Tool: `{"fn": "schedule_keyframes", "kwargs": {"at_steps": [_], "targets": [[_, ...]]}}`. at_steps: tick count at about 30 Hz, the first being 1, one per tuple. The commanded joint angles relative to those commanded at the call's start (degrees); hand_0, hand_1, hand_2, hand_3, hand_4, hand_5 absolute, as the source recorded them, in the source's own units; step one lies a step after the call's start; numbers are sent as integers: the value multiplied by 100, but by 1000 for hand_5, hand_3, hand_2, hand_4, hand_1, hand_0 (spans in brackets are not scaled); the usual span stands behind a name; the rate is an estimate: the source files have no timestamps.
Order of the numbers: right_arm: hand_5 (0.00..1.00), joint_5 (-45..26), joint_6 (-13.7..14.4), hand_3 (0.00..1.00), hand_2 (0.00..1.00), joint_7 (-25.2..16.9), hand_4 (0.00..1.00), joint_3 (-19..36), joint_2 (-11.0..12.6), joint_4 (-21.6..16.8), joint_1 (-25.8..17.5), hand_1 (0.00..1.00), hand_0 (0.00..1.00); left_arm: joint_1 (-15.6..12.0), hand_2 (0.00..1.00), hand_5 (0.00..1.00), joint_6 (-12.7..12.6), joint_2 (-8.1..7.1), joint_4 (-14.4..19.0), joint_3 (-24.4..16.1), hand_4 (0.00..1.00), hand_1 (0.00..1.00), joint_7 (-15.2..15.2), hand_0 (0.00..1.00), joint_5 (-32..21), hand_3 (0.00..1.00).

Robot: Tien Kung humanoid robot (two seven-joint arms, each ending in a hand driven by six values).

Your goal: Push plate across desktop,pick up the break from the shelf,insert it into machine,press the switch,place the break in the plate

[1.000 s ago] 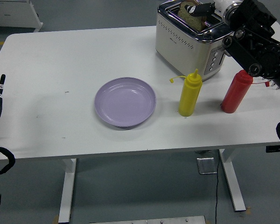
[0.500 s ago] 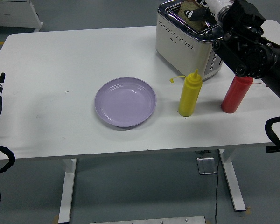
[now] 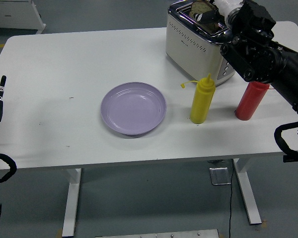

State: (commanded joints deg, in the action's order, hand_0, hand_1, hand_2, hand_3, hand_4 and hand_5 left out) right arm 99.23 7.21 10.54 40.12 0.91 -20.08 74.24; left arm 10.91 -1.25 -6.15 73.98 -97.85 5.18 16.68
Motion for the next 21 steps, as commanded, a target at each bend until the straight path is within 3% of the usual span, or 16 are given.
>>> {"fn": "schedule_keyframes", "kwargs": {"at_steps": [2, 13, 21], "targets": [[280, 50, 27, 679, 564, 25, 714, 13, -30, 61, 17, 538, 470, 14, 910, 998, 1, 1, -1, 9, 656, 915, 0, 853, 0, 797], [271, 119, 190, 677, 557, 137, 707, 93, -91, 279, 22, 524, 450, 59, 910, 998, 5, 4, -6, 15, 655, 915, 3, 854, 1, 797], [237, 61, 188, 652, 516, 44, 684, -8, -91, 228, 21, 457, 371, 63, 907, 998, 4, 6, -11, 12, 656, 915, 2, 854, 1, 793]]}}
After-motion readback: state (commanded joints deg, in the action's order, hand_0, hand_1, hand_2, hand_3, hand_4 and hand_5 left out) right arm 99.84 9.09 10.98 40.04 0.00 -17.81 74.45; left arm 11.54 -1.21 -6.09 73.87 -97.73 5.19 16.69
